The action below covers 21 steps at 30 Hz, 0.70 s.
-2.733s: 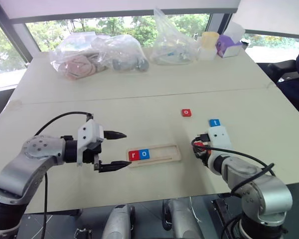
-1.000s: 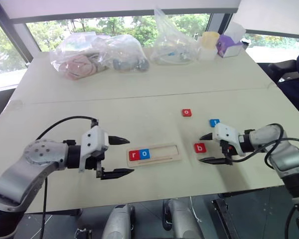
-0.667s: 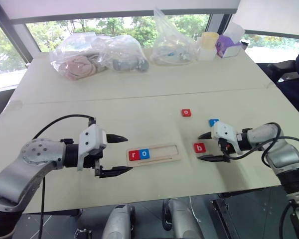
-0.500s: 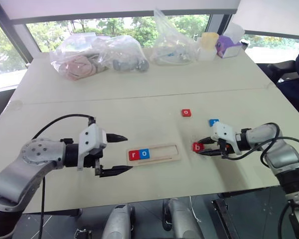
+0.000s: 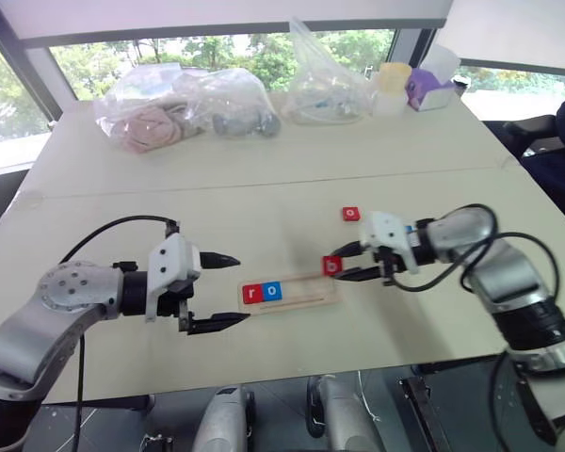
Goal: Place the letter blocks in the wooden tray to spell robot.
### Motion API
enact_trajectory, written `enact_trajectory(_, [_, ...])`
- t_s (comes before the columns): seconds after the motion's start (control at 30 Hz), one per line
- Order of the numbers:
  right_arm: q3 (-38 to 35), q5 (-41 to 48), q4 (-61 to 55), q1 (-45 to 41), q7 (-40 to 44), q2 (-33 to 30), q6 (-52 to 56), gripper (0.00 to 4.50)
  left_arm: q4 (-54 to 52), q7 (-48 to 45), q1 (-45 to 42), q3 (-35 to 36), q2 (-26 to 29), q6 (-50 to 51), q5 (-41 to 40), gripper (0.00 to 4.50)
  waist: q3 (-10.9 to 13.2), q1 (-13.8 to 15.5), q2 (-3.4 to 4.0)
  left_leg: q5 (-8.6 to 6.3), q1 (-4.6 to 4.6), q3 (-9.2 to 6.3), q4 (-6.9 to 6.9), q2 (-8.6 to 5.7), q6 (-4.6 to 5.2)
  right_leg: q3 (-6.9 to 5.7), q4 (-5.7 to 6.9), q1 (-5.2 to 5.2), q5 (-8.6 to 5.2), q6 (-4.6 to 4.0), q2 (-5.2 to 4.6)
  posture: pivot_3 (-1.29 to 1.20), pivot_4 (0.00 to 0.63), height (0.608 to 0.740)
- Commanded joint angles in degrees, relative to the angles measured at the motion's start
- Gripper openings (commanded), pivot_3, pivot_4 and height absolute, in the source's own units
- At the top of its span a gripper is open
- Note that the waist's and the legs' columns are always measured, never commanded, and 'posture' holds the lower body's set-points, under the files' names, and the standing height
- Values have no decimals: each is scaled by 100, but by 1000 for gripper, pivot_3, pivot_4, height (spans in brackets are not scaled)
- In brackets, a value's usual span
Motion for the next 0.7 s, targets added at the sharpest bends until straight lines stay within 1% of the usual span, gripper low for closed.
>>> enact_trajectory(0.03, [270,-172,15,-218,-110,265,-96,1150,-148,-150,142,401,223,-56,-107,4500,0,4,0,0,-2,1,0,-1,0,0,-1,0,0,0,-3,0,150,740])
enact_trajectory(0.1, [447,-332,215,-311,-190,456,-219,1150,-161,-200,247,544,318,-63,-113,4500,0,-1,0,0,-3,1,1,-2,0,1,-5,-1,1,-1,-7,0,150,740])
enact_trajectory(0.3, [645,-520,549,-415,-265,714,-421,1150,-268,-162,436,728,359,-42,-111,4500,0,-11,0,0,-3,2,1,-3,0,0,-5,-1,2,-3,-7,0,150,740])
enact_trajectory(0.7, [724,-676,808,-281,-262,754,-641,1150,-328,-33,467,652,270,-76,-40,4500,0,-12,1,0,-1,6,1,-2,0,0,-1,-1,3,-3,-5,0,150,740])
